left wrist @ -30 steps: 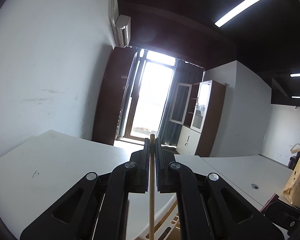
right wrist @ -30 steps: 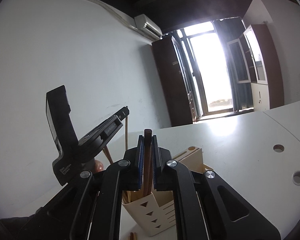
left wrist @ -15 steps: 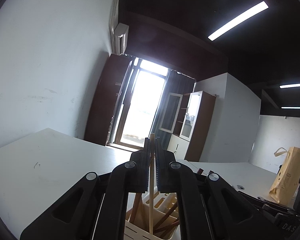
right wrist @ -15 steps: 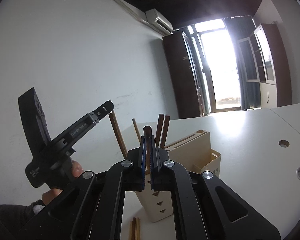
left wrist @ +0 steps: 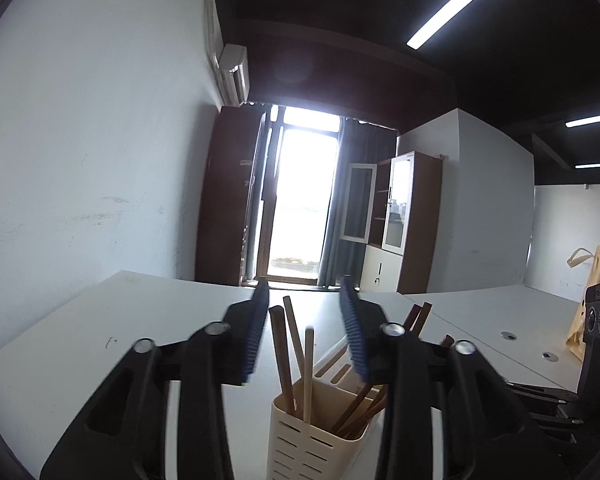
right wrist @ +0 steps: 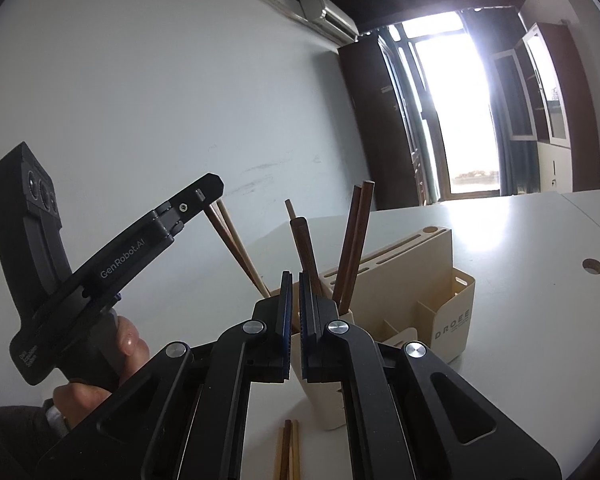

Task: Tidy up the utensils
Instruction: 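Open both tools to release the chopsticks into the holder, then close the right tool on a light wooden chopstick while the left tool closes on another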

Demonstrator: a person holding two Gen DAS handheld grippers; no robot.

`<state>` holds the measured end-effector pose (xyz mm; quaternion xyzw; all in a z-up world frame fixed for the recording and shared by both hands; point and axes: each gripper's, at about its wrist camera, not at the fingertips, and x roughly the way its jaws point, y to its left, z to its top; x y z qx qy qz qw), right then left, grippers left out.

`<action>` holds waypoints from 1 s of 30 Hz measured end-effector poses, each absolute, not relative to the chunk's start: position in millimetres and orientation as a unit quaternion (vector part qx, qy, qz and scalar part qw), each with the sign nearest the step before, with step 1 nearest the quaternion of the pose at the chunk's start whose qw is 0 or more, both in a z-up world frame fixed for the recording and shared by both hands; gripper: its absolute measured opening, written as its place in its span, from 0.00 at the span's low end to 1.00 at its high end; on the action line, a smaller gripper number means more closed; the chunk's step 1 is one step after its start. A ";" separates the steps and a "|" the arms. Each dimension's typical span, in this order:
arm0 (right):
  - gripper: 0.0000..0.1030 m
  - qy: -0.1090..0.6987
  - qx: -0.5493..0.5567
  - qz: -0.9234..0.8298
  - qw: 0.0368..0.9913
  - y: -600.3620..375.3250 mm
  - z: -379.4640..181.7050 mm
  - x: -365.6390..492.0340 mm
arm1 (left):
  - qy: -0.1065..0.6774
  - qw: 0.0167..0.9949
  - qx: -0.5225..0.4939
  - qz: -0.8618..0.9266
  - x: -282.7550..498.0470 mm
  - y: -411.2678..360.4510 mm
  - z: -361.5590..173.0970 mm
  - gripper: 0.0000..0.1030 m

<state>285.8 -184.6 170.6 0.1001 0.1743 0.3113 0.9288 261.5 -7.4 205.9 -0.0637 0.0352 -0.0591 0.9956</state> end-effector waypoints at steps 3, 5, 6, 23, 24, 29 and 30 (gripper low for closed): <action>0.04 0.174 0.100 0.313 0.928 -184.0 172.0 285.7 | 0.047 0.995 -0.065 -0.052 266.6 -1.1 198.5 0.56; 0.04 0.173 0.100 0.314 0.928 -184.1 172.7 286.4 | 0.056 0.995 -0.070 -0.047 269.8 2.9 194.1 0.56; 0.04 0.172 0.100 0.313 0.928 -184.5 173.2 286.2 | 0.057 0.994 -0.075 -0.049 270.1 5.3 192.7 0.56; 0.04 0.171 0.026 0.296 0.939 -186.0 194.7 248.0 | 0.170 0.977 -0.120 -0.047 222.8 50.2 189.1 0.94; 0.04 0.181 0.004 0.297 0.938 -179.9 193.7 245.7 | 0.193 0.973 -0.121 -0.044 223.4 50.6 183.8 0.94; 0.44 0.217 -0.071 0.272 0.935 -159.2 180.2 239.2 | 0.294 0.948 -0.108 -0.060 237.0 42.7 150.3 0.94; 0.44 0.225 -0.081 0.267 0.934 -156.7 177.1 240.8 | 0.312 0.943 -0.097 -0.061 241.3 39.5 142.2 0.94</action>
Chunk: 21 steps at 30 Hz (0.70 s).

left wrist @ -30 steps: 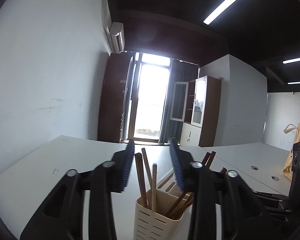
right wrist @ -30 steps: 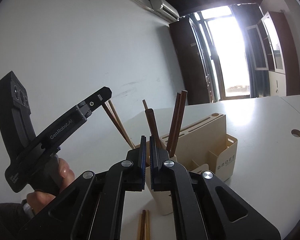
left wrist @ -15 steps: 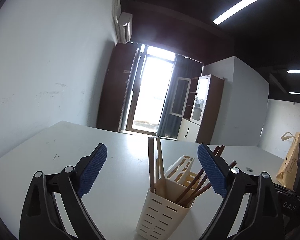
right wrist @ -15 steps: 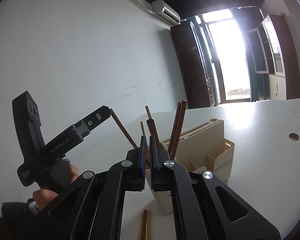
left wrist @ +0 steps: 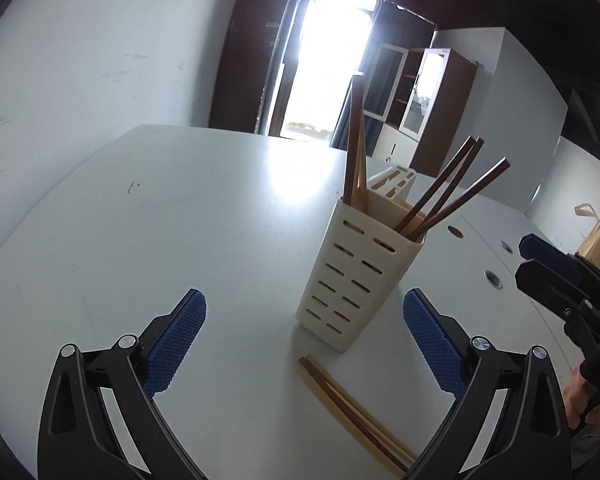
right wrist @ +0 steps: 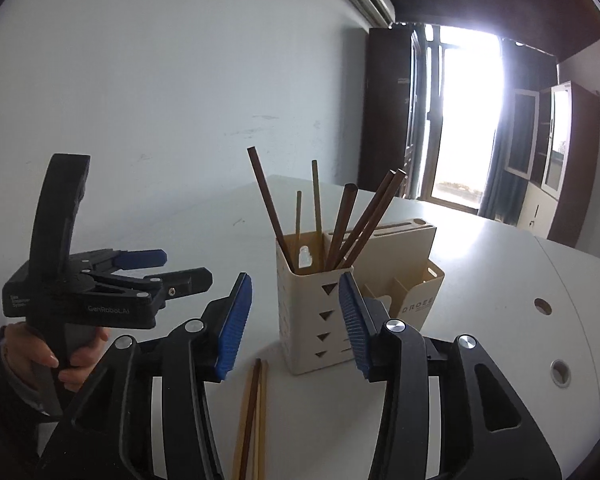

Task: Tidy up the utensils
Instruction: 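Close the right tool on a light wooden chopstick while the left tool closes on another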

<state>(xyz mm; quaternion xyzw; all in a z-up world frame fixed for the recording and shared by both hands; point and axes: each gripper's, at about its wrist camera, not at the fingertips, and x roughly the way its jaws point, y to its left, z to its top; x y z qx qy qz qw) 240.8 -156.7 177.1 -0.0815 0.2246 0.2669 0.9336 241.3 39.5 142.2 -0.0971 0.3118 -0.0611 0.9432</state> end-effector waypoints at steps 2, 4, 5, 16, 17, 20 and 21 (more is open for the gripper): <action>0.44 0.242 -0.091 0.263 0.930 -155.2 170.7 245.1 | 0.352 0.932 -0.073 -0.051 249.5 32.4 119.8 0.94; 0.44 0.263 -0.090 0.258 0.925 -156.3 163.8 251.4 | 0.398 0.914 -0.065 -0.044 259.5 29.4 95.6 0.94; 0.44 0.274 -0.087 0.255 0.923 -157.2 160.2 255.1 | 0.423 0.903 -0.065 -0.043 264.8 28.6 83.2 0.94; 0.48 0.356 -0.078 0.248 0.898 -147.2 113.5 293.6 | 0.495 0.868 -0.013 -0.016 281.6 6.6 22.8 0.93; 0.48 0.361 -0.083 0.245 0.896 -143.7 107.9 295.9 | 0.498 0.867 -0.006 -0.013 281.4 5.3 20.4 0.93; 0.48 0.371 -0.100 0.235 0.893 -134.1 92.3 301.3 | 0.496 0.869 0.006 -0.005 279.2 4.4 17.7 0.94; 0.48 0.375 -0.104 0.234 0.891 -131.3 87.4 303.0 | 0.494 0.869 0.009 -0.003 277.7 4.7 17.5 0.94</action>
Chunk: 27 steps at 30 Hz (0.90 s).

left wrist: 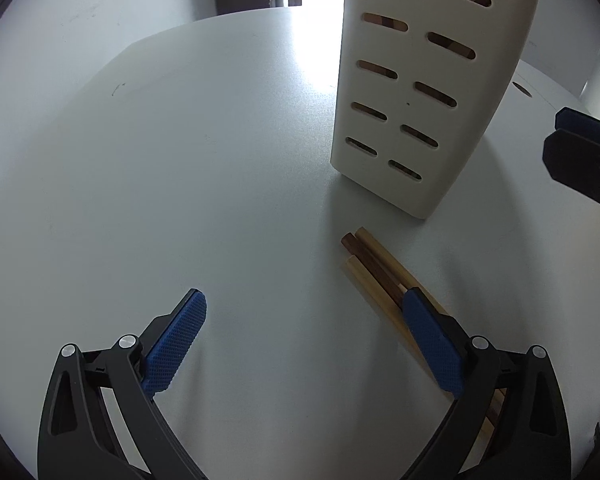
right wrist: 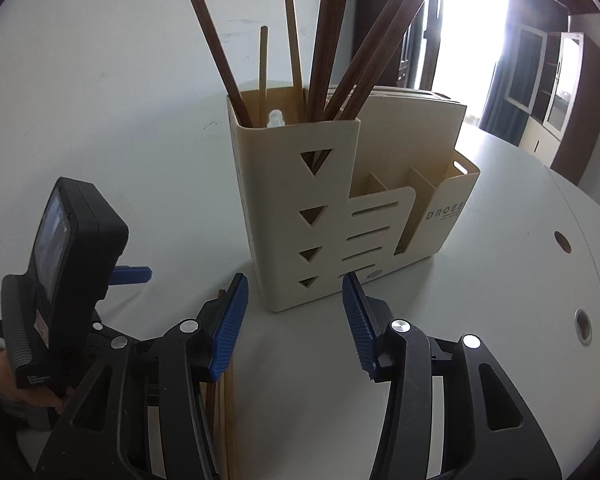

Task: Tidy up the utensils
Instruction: 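Close the right tool on a light wooden chopstick while the left tool closes on another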

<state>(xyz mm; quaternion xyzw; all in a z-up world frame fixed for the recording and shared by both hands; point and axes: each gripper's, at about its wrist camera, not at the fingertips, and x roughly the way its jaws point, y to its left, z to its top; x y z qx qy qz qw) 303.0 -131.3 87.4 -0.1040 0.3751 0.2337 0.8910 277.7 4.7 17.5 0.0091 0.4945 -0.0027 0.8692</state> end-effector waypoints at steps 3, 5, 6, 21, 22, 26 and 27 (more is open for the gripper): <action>0.48 0.389 -0.107 0.236 0.884 -123.7 73.4 308.1 | 0.487 0.873 0.030 0.006 272.7 2.3 17.6 0.94; 0.48 0.399 -0.111 0.243 0.877 -116.4 64.3 310.9 | 0.483 0.875 0.034 0.010 270.9 0.0 17.1 0.94; 0.48 0.405 -0.111 0.247 0.873 -112.9 60.2 312.5 | 0.483 0.875 0.031 0.010 270.5 0.2 16.8 0.94; 0.48 0.456 -0.112 0.254 0.846 -81.3 24.7 324.5 | 0.498 0.867 0.035 -0.002 257.0 -9.0 12.7 0.95; 0.48 0.455 -0.119 0.253 0.845 -79.3 23.3 323.3 | 0.499 0.866 0.038 -0.002 255.7 -10.0 13.3 0.95; 0.48 0.458 -0.117 0.254 0.844 -75.4 19.7 320.2 | 0.500 0.865 0.039 -0.004 246.0 -9.8 13.2 0.95; 0.48 0.458 -0.117 0.255 0.844 -75.0 19.5 319.4 | 0.504 0.863 0.032 -0.005 242.7 -8.3 13.0 0.95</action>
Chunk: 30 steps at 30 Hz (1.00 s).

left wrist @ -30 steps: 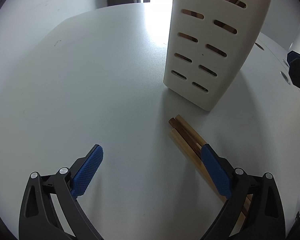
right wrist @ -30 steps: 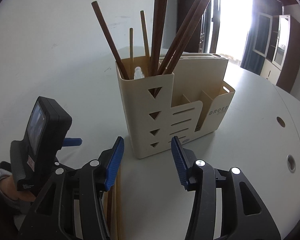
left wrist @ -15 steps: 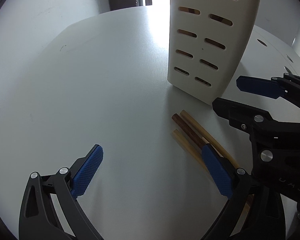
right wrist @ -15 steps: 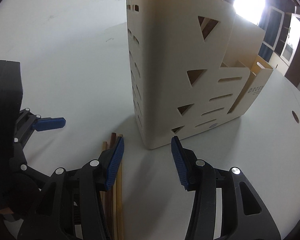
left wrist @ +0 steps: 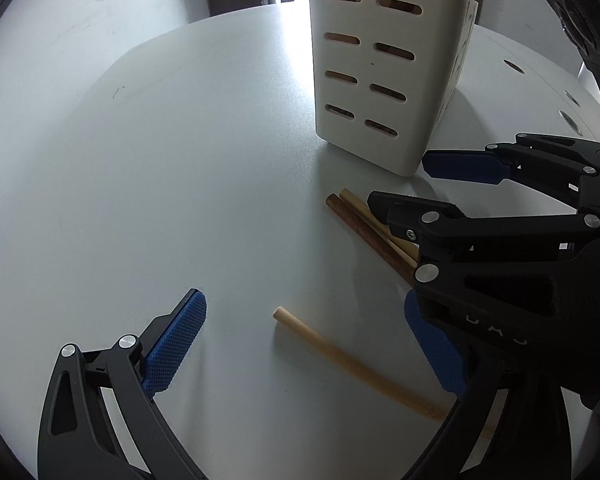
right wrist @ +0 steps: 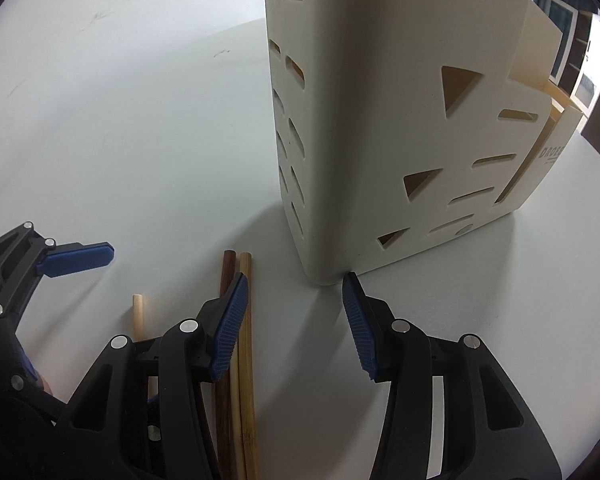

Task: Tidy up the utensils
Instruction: 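Close the right tool on a light wooden chopstick while the left tool closes on another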

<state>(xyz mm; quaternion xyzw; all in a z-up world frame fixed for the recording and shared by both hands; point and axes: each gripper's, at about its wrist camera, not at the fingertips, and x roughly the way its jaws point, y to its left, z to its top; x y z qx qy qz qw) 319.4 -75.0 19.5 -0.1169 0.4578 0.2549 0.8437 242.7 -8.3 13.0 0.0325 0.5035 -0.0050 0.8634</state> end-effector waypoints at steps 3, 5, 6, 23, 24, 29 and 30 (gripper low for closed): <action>0.48 0.454 -0.115 0.254 0.846 -73.2 18.1 316.2 | 0.508 0.861 0.008 -0.003 235.8 1.9 9.5 0.95; 0.48 0.453 -0.115 0.255 0.847 -71.9 17.7 313.6 | 0.503 0.864 0.006 0.012 227.5 4.8 11.1 0.94; 0.48 0.455 -0.112 0.258 0.845 -70.5 16.3 313.4 | 0.504 0.863 0.001 0.013 224.1 6.2 11.6 0.93; 0.11 0.473 -0.124 0.243 0.838 -107.0 7.3 298.9 | 0.495 0.869 0.010 -0.030 199.8 4.7 26.3 0.94; 0.11 0.474 -0.128 0.242 0.837 -108.6 6.7 298.6 | 0.487 0.873 0.007 -0.029 192.7 10.2 31.1 0.94; 0.10 0.492 -0.156 0.242 0.821 -115.6 3.8 304.1 | 0.498 0.867 -0.004 -0.023 187.1 24.8 26.0 0.94; 0.10 0.495 -0.159 0.244 0.819 -115.3 2.7 308.7 | 0.506 0.863 -0.011 -0.020 193.7 31.6 23.2 0.94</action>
